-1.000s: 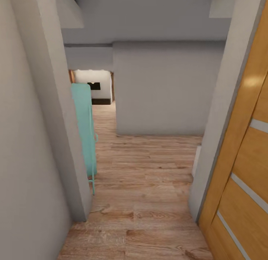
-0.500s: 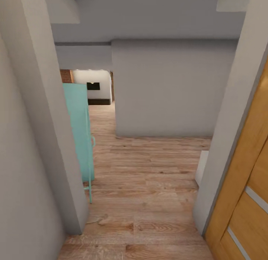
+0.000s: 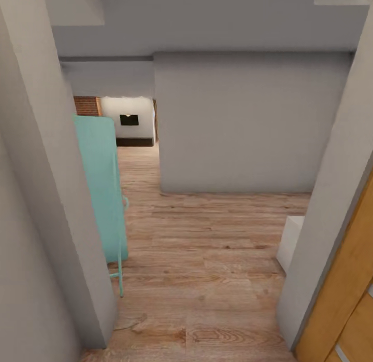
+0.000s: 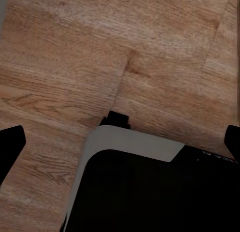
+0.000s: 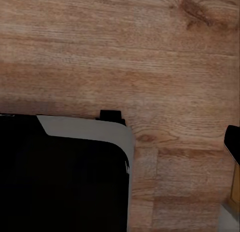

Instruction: Move the two storage containers from the living room to the garage. In the garage, place one container on the floor and stack the other container on top of it (either order is fine).

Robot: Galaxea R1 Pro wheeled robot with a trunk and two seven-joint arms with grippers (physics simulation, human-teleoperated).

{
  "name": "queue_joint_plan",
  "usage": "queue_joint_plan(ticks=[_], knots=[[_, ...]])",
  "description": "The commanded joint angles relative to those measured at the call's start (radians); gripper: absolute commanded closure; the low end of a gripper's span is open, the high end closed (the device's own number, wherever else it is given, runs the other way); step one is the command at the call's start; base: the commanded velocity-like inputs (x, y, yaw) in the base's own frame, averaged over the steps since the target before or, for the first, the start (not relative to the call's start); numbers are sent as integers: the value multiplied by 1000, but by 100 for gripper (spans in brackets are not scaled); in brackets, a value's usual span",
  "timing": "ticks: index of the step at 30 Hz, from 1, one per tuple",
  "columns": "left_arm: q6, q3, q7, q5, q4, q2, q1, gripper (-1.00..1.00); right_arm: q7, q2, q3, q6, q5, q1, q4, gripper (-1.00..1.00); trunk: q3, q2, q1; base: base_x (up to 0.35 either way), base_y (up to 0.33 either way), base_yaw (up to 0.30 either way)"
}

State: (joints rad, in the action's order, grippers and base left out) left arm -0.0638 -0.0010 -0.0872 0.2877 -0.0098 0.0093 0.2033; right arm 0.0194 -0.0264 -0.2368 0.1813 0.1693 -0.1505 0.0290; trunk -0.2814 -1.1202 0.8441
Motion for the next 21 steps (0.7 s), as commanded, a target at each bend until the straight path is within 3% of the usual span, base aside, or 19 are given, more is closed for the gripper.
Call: queue_joint_plan(ticks=[1, 21], knots=[[-3, -1, -2, 4, 1, 0, 1, -100, 1, 0, -9, 6, 9, -1, 3, -100, -1, -1, 1, 325, 0, 0], [-4, -1, -2, 4, 1, -1, 1, -100, 1, 0, -9, 6, 9, -1, 3, -100, -1, -1, 1, 325, 0, 0]])
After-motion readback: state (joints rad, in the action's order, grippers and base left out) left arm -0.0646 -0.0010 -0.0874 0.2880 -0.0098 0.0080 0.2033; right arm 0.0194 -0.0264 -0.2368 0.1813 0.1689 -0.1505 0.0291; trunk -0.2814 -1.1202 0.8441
